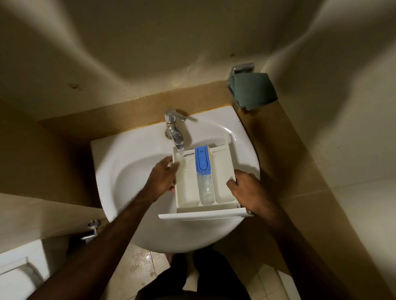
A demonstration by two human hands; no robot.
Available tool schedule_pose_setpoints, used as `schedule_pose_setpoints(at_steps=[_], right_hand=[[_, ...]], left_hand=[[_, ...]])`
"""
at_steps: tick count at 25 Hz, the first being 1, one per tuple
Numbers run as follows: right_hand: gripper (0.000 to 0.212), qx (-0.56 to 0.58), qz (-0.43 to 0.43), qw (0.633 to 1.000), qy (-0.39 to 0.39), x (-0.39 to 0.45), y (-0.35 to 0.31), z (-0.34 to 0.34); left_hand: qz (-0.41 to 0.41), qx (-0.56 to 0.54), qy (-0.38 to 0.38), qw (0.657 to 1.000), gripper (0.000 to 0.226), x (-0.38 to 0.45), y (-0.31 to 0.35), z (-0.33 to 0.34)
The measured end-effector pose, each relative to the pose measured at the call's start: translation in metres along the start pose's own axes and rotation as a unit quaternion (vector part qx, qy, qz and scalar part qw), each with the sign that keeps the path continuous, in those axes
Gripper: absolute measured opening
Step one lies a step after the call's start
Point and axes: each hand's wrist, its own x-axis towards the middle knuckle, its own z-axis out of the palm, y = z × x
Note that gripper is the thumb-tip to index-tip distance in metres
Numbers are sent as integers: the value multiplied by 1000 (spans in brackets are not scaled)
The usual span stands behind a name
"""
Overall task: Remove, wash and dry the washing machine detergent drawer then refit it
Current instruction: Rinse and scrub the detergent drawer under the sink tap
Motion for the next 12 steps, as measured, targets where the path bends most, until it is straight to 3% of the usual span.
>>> schedule_pose_setpoints(at_steps=[7, 12], right_hand=[[23, -67, -41, 995, 65, 0, 0, -3], [20, -73, -43, 994, 75, 0, 6, 5]], left_hand=[[28, 105, 81, 991, 28, 51, 15, 5], [96, 148, 155, 972, 32, 39, 15, 15]])
